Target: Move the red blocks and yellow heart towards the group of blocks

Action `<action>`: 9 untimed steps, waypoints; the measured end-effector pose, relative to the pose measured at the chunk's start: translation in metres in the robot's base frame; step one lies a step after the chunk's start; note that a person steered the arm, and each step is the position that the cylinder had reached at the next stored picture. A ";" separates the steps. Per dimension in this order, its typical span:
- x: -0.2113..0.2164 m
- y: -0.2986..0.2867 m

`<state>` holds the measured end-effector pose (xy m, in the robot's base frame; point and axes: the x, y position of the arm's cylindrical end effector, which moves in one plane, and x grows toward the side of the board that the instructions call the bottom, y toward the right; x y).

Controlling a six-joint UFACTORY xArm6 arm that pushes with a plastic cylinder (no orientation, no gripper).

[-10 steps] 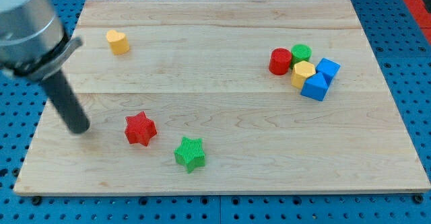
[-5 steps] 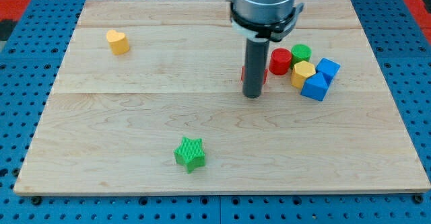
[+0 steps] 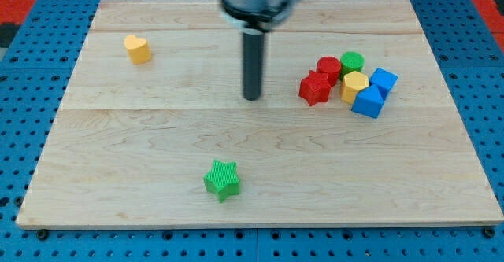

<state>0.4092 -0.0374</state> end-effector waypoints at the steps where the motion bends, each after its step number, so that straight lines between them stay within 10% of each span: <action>1: -0.027 -0.099; 2: -0.060 -0.198; 3: -0.107 -0.172; 5: -0.019 -0.004; 6: -0.009 -0.069; 8: 0.019 0.068; 9: 0.029 0.023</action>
